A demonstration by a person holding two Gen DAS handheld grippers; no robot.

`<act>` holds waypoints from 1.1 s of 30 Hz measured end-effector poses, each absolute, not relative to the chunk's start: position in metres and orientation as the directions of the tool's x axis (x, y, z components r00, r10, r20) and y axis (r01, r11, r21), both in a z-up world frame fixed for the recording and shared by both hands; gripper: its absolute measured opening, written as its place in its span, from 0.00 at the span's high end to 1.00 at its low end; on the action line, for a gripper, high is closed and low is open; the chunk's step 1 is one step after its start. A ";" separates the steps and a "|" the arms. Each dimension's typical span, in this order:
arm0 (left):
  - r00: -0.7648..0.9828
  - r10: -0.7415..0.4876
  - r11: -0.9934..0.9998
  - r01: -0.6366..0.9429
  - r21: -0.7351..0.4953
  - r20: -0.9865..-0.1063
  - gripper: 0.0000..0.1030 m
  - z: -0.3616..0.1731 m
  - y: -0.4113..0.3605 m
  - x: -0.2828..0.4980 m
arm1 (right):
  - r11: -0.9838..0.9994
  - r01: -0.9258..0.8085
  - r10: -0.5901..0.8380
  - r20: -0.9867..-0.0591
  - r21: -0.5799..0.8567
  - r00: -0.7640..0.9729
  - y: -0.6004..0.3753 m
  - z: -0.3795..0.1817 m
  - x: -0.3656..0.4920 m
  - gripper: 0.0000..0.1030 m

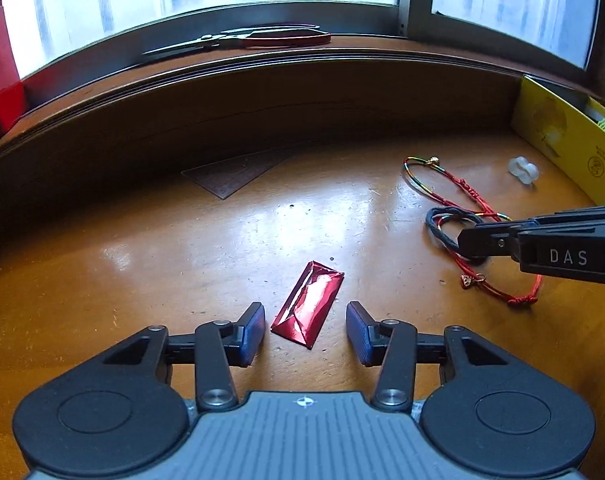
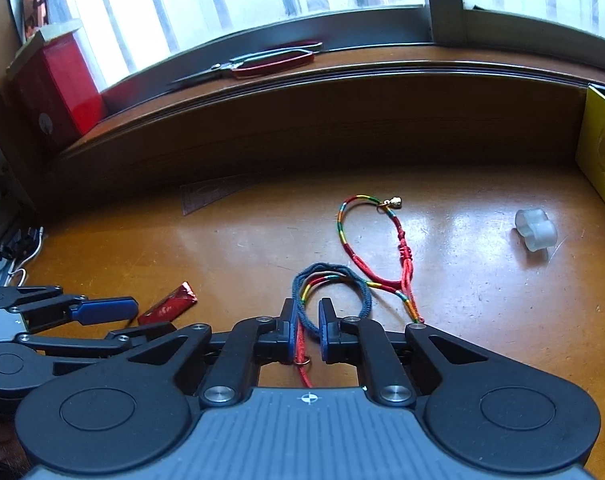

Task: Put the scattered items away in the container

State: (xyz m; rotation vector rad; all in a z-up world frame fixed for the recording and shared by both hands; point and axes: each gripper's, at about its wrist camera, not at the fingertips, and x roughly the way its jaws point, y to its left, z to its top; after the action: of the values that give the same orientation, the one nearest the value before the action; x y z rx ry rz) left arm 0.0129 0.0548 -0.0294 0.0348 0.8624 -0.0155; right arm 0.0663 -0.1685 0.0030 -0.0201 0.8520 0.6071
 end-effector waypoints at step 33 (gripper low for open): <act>0.628 -0.142 0.990 0.081 -0.117 -0.765 0.80 -0.025 0.050 0.009 | 0.854 -0.475 0.473 -0.694 0.211 0.542 -0.189 0.011 0.055 0.94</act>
State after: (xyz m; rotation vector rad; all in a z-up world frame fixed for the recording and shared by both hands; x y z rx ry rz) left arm 0.0087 0.0498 -0.0248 -0.0740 0.8825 -0.1274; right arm 0.0549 -0.1894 0.0113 -0.0023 0.8239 0.5631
